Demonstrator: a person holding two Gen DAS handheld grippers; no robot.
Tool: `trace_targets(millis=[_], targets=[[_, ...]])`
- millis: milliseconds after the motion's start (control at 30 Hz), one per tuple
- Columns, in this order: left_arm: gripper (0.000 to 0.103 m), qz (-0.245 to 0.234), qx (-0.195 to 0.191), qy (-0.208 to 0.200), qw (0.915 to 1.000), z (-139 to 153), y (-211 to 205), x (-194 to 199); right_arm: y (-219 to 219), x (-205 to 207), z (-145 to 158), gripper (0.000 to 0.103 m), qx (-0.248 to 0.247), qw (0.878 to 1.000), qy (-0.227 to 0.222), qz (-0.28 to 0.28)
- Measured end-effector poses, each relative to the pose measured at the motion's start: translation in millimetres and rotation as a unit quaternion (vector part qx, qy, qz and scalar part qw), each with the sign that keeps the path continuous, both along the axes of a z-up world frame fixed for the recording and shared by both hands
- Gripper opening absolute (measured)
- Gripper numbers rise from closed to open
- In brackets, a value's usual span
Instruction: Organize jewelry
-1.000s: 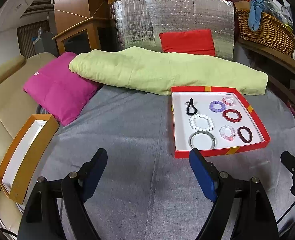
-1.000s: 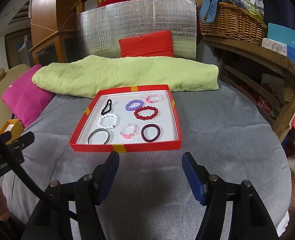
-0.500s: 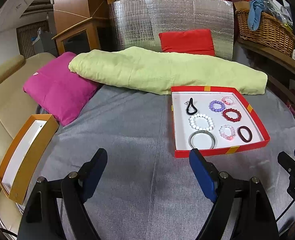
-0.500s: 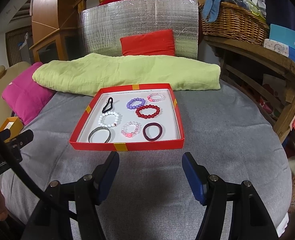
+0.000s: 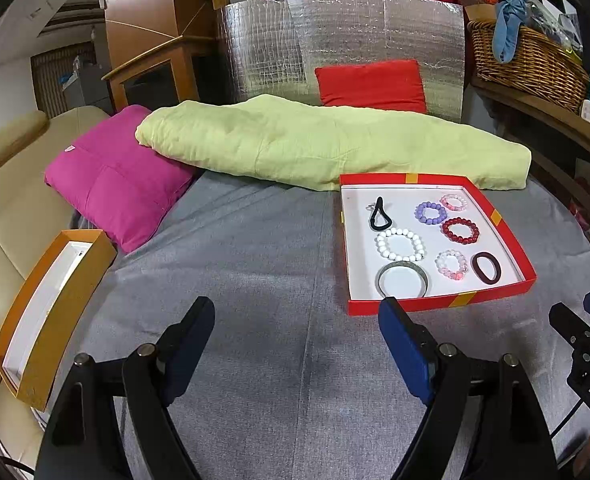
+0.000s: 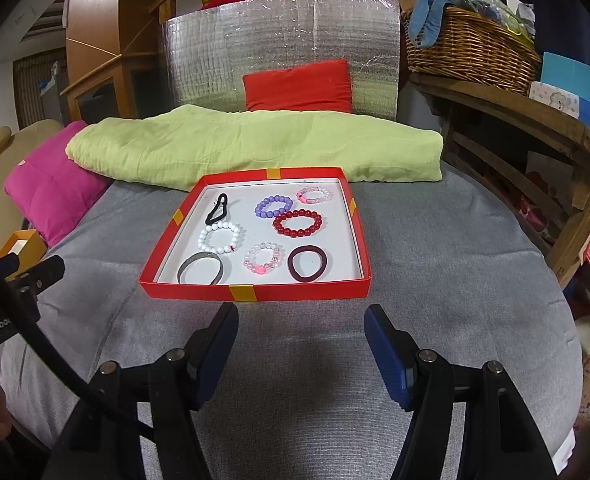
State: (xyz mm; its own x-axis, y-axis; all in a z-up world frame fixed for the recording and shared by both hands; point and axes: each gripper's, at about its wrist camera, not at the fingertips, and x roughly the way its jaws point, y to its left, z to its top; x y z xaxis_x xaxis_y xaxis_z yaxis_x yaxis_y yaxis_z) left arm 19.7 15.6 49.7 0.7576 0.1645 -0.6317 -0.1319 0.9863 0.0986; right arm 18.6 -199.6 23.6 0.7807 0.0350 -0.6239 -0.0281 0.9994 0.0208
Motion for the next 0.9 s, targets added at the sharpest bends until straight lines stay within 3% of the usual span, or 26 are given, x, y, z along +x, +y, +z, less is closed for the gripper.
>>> trace_targets(millis=[900], targets=[[0.084, 0.004, 0.0, -0.004, 1.0, 1.9, 8.4, -4.0, 9.3, -0.1, 0.4, 0.069, -0.011, 1.0, -0.005, 0.01]])
